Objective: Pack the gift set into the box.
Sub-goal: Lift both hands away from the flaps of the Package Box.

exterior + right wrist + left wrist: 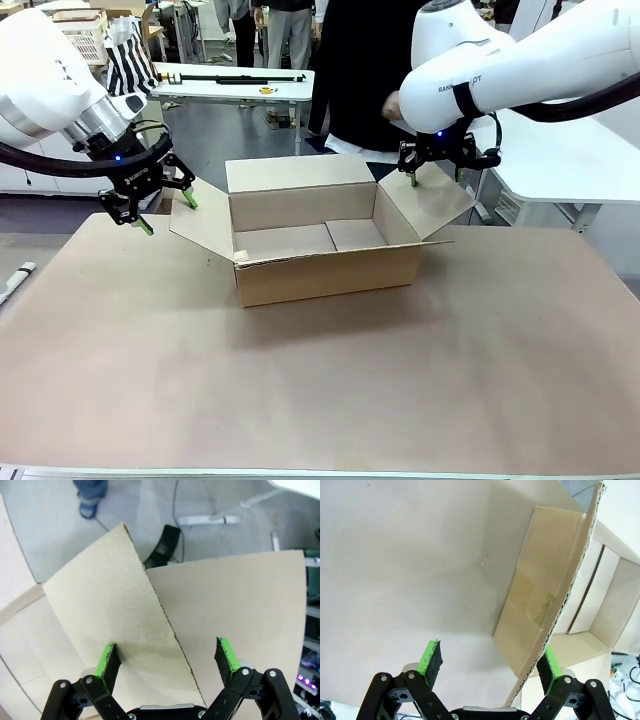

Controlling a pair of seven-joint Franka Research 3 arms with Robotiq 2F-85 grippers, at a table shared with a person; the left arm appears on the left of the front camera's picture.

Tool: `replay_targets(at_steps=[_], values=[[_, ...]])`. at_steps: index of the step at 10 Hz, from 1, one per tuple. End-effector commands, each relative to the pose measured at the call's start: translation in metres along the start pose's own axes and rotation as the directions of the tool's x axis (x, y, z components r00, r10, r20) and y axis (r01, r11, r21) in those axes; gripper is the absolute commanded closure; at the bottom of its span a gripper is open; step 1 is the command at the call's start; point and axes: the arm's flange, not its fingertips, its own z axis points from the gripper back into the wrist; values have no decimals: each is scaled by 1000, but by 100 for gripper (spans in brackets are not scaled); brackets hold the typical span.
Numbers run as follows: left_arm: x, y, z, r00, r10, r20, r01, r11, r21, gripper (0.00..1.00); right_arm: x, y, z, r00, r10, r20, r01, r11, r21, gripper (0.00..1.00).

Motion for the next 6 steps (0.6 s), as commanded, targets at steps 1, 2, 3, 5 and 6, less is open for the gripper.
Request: replay_targets(at_steps=[1,2,3,5,6], values=[[-2,0,2,1000,13,8,-13,1000,19,0,2,-3,2,1000,-5,21,6,1000,-14,0],[-2,0,2,1000,13,8,-13,1000,19,0,2,-3,2,1000,-5,21,6,1000,-14,0],[-2,0,2,1000,13,8,-13,1000,19,0,2,-3,2,1000,-5,21,6,1000,-14,0],[-2,0,2,1000,13,8,-13,1000,19,0,2,-3,2,1000,-5,21,6,1000,-14,0],[-2,0,2,1000,13,8,-13,1000,19,0,2,-3,2,1000,-5,21,6,1000,-14,0]])
